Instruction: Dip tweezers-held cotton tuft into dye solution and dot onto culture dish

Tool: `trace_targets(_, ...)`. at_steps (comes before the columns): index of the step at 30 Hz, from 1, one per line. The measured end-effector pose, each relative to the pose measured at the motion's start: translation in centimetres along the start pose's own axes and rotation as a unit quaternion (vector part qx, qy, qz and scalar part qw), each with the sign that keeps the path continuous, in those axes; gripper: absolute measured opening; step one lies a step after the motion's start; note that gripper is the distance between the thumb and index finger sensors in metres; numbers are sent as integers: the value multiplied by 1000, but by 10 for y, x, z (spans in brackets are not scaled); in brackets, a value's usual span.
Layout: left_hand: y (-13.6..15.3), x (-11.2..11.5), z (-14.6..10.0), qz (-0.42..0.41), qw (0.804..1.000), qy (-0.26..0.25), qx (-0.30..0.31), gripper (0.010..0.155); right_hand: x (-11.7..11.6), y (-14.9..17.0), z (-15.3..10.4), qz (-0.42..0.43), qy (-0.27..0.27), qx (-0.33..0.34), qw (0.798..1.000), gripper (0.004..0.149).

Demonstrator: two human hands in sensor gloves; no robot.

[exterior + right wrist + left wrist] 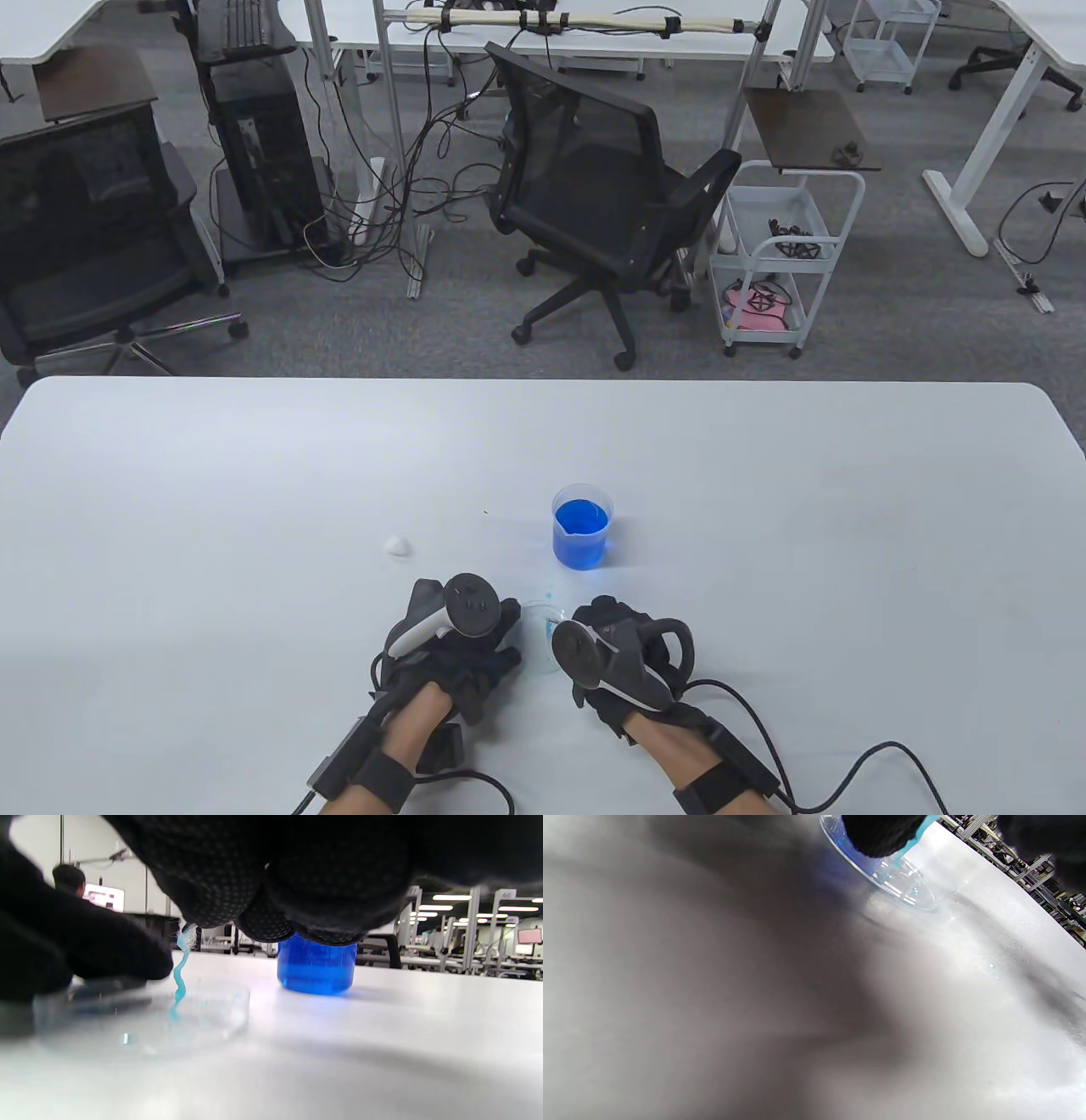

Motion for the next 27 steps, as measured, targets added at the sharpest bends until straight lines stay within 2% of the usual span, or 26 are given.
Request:
trace_targets(3, 0, 0, 0, 0, 1000, 0, 0, 68, -10, -3, 1, -13, -17, 6, 1000, 41)
trace_targets(8, 0, 0, 0, 0, 1000, 0, 0, 67, -12, -3, 1, -14, -19, 7, 1000, 41)
trace_targets(16, 0, 0, 0, 0, 1000, 0, 0, 67, 18, 9, 2, 17, 33, -20, 999, 41)
trace_targets(19, 0, 0, 0, 0, 1000, 0, 0, 67, 22, 14, 1, 19, 42, -29, 999, 41)
trace_targets(27, 0, 0, 0, 2, 1000, 1, 1, 67, -5, 10, 3, -16, -5, -20, 1000, 40)
Point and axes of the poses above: the tracker on the back of each hand, its own y axis roughly to the little-finger side, its own z axis roughly from the wrist to the fingertips, x = y × z, the point moved 1 cm from there along z, roughly from the wrist to the fingertips, and after that the axes turned 1 degree about z, right-handed, at the moved point
